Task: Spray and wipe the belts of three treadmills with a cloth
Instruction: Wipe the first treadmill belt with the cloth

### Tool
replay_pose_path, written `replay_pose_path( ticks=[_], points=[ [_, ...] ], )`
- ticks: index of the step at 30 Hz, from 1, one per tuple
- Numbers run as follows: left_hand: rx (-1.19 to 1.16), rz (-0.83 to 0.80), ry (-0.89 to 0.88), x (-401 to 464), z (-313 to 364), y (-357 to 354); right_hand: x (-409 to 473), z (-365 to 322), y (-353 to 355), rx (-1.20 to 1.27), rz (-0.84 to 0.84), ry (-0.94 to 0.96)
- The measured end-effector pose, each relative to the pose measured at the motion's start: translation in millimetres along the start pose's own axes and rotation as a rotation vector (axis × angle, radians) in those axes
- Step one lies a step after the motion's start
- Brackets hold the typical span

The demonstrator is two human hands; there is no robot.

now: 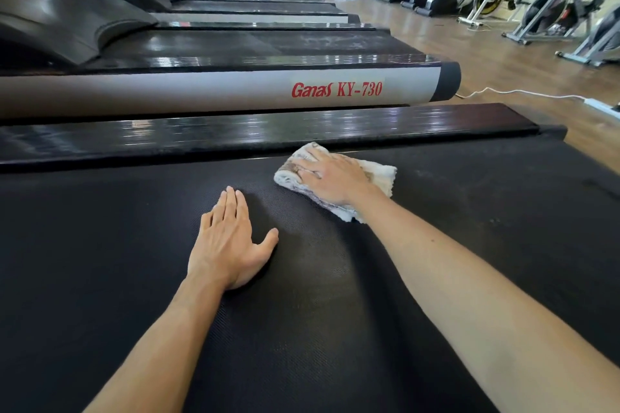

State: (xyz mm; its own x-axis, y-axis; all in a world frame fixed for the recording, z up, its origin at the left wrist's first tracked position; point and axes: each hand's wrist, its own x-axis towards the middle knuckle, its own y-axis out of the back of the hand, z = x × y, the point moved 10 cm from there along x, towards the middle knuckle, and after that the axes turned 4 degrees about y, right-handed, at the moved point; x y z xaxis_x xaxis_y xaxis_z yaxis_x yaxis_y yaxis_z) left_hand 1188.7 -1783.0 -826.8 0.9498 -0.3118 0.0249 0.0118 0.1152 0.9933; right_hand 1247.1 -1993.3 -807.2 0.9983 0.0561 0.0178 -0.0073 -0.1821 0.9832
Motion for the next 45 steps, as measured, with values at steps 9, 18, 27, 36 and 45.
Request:
replay_pose_path(
  ticks=[9,18,27,36,45],
  points=[
    [0.023,-0.009,0.003,0,0,1,-52,103,32,0.0,0.104,-0.302],
    [0.066,-0.01,0.007,-1,3,2,-34,42,24,0.062,0.139,-0.25],
    [0.059,-0.019,0.01,-3,1,4,-74,63,10,-0.017,0.059,0.007],
    [0.035,0.012,-0.006,-1,5,4,-38,88,22,-0.03,0.061,-0.145],
    [0.051,0.017,0.005,-1,1,2,-105,130,34,-0.037,0.029,-0.093]
  ],
)
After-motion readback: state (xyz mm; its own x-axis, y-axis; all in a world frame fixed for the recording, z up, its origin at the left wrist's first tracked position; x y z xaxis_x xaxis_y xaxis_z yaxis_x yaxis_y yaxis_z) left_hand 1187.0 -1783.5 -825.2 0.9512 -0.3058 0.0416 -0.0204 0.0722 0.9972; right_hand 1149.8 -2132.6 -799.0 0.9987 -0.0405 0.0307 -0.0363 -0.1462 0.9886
